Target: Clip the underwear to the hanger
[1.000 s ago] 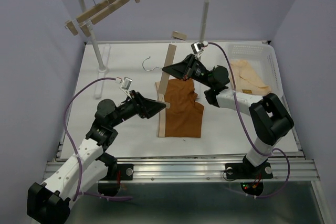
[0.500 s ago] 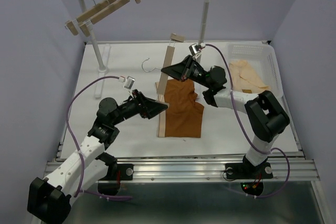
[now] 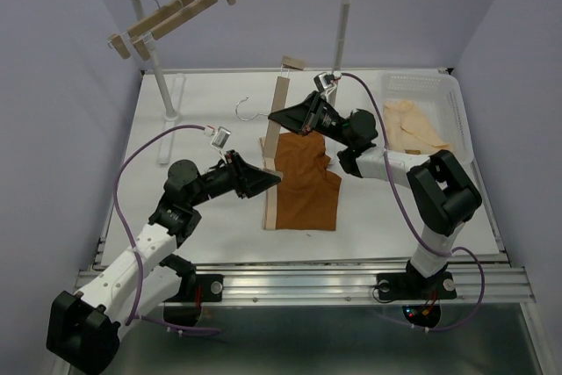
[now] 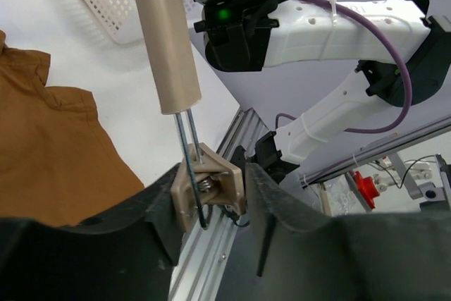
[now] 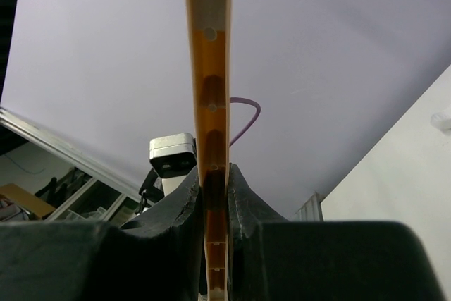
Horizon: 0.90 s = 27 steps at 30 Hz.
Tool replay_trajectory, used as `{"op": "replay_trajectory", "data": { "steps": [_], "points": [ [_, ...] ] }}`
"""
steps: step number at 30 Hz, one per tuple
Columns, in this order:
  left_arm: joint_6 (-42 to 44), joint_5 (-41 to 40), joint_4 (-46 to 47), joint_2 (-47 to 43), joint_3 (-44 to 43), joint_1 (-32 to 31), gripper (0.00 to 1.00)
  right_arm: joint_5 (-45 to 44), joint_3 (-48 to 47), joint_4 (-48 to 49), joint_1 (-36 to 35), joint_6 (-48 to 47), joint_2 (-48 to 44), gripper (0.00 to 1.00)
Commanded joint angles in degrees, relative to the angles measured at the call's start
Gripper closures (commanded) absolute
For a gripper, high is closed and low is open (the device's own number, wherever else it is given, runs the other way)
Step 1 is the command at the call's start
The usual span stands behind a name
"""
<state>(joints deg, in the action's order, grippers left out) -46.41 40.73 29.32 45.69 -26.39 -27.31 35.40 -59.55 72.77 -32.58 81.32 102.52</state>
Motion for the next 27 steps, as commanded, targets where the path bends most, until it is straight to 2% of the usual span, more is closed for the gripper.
{"op": "replay_trajectory", "data": {
  "steps": [1,7,8,10,19,23,26,27],
  "points": [
    [0.8,2.5,4.3,-0.9,-2.7,-0.5,0.58,0.5,-2.4,7.0,0.3,0.1,0.2,0.99],
    [1.1,3.2,4.3,-0.2,-3.3,-0.4,0.80,2.2,-3.2,6.3,0.3,0.0,0.2,0.99],
    [1.1,3.2,4.3,-0.3,-3.3,-0.4,0.89,2.5,-3.2,6.1,0.3,-0.2,0.1,0.99],
    [1.4,3.1,4.3,-0.7,-3.3,-0.4,1.00,2.9,-3.2,5.2,0.3,-0.4,0.2,0.99],
    [0.5,0.1,4.3,-2.2,-2.3,-0.4,1.00,5.9,-3.8,3.3,0.3,-1.3,1.1,0.99],
    [0.4,1.2,3.6,-1.0,-2.8,-0.5,0.99,5.7,-3.3,2.3,0.3,-2.2,0.8,0.99],
    [0.0,0.7,3.4,-0.3,-2.7,-0.5,0.88,5.4,-2.9,2.3,0.3,-2.6,0.1,0.99],
    [-0.1,0.2,3.3,-0.2,-2.9,-0.4,0.75,5.3,-2.6,1.9,0.3,-2.8,0.0,0.99]
  ]
}}
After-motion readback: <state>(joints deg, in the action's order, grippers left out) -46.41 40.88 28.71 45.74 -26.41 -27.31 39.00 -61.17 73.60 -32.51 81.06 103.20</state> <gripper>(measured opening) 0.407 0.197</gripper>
